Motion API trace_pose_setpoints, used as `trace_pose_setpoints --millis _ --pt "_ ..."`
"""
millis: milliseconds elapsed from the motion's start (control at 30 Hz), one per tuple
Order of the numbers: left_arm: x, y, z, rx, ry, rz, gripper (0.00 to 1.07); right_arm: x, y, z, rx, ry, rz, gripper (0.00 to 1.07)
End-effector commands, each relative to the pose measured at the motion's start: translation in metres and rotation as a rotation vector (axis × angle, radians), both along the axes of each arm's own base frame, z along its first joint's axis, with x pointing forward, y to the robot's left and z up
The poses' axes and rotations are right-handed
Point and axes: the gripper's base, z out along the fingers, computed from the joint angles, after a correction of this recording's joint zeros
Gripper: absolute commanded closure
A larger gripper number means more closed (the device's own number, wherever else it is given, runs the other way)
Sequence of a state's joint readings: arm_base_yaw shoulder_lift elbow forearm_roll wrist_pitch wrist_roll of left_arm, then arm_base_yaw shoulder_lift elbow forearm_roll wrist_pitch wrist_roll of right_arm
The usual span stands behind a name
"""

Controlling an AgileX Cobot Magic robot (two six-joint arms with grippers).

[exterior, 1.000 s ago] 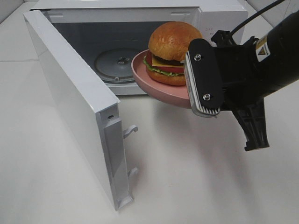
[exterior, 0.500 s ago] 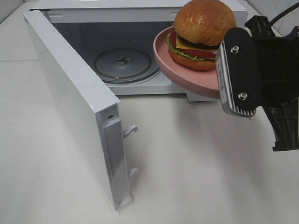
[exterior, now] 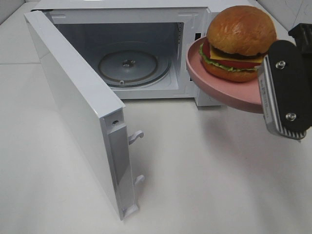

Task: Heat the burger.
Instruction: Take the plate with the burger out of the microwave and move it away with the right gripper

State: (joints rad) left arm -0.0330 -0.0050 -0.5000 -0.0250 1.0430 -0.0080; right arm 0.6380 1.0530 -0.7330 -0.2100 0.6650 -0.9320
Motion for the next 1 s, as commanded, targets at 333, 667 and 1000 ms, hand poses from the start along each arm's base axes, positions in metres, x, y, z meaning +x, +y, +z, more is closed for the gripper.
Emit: trace_pose_setpoints --millis 333,667,1000 --pt "-0.002 0.000 0.000 -0.009 -0.022 0.002 0.07 -0.024 -0.029 0.004 0.020 -0.063 -0.143 1.07" --pt "-0.002 0.000 0.000 -0.009 -0.022 0.002 0.07 -0.037 -0.051 -0.004 0.023 -0.038 -0.396 1.07" --pt "-0.002 0.000 0.000 -0.009 -0.022 0.002 0.07 -0.041 -0.063 -0.019 0.090 -0.012 -0.695 1.07"
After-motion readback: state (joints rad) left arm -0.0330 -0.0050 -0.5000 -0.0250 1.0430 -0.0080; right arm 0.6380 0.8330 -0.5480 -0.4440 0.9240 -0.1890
